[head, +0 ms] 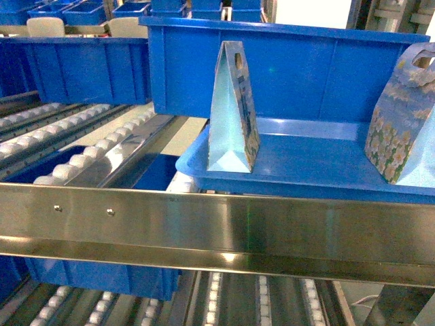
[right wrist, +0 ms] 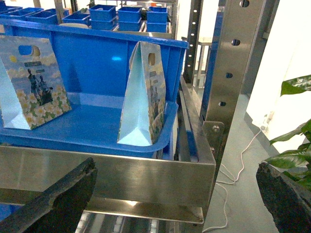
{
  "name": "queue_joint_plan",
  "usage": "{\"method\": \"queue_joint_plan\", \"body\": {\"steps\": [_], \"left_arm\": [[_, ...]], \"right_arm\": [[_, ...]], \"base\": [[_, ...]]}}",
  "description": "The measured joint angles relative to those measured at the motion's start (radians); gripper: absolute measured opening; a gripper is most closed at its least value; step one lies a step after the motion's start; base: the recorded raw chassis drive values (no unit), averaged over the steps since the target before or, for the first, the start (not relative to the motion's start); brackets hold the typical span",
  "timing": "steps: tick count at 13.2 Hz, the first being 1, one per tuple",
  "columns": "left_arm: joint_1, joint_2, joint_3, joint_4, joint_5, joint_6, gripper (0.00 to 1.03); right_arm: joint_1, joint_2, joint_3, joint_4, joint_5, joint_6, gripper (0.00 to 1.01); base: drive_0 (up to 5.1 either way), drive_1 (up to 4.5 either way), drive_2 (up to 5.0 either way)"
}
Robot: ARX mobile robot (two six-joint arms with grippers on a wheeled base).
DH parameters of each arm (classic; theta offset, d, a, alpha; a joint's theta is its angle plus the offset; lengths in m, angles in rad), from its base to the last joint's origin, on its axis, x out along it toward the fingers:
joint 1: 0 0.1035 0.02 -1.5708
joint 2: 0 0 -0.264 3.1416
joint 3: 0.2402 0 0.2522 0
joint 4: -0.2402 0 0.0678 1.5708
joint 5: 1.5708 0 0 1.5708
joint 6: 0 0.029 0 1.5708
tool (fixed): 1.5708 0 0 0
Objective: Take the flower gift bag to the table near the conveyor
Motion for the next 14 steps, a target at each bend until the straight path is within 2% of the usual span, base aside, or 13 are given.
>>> {"method": "queue_joint_plan", "body": {"steps": [14], "left_arm": [[0.0, 0.0, 0.0, 0.0, 0.0, 0.0, 0.98]], "right_arm": [[0.0, 0.0, 0.0, 0.0, 0.0, 0.0, 0.98]], "base": [[0.0, 0.0, 0.0]]}}
